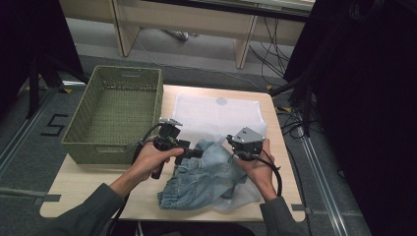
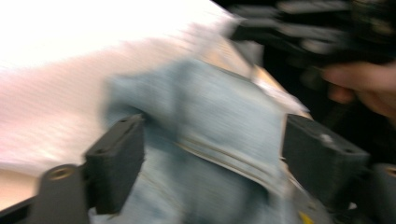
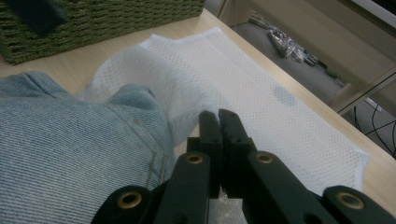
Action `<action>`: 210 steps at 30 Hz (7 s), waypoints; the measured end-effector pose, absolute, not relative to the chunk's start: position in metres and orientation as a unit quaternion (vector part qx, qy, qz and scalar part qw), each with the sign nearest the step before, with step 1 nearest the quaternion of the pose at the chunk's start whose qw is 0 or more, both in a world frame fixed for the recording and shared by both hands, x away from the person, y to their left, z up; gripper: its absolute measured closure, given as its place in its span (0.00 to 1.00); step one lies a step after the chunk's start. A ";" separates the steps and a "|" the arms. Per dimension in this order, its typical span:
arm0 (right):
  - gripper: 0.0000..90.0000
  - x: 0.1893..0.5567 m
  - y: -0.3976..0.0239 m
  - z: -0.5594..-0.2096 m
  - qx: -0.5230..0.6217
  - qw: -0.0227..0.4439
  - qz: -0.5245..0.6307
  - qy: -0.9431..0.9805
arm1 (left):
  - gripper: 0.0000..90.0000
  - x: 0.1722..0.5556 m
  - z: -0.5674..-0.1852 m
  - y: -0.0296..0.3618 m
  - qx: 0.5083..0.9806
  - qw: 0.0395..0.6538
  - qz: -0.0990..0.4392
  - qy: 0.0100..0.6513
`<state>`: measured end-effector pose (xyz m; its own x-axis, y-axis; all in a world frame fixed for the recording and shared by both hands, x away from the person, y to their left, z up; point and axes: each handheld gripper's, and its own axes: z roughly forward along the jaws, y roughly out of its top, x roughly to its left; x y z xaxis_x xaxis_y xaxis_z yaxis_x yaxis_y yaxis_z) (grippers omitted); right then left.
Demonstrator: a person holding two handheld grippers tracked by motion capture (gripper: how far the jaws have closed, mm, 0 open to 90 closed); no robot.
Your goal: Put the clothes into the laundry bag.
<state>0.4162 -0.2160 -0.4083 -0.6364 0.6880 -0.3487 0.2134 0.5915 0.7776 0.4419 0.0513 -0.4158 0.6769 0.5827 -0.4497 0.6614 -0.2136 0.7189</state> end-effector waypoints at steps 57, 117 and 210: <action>1.00 0.404 -0.195 -0.407 0.248 0.299 0.382 0.838 | 0.92 0.458 -0.440 0.023 0.835 0.434 0.156 0.301; 0.61 0.395 -0.236 -0.446 0.342 0.162 0.311 0.872 | 0.99 0.456 -0.432 0.056 0.830 0.459 0.084 0.305; 0.90 0.398 -0.182 -0.432 0.280 0.173 0.322 0.888 | 0.98 0.459 -0.428 0.032 0.850 0.453 0.101 0.249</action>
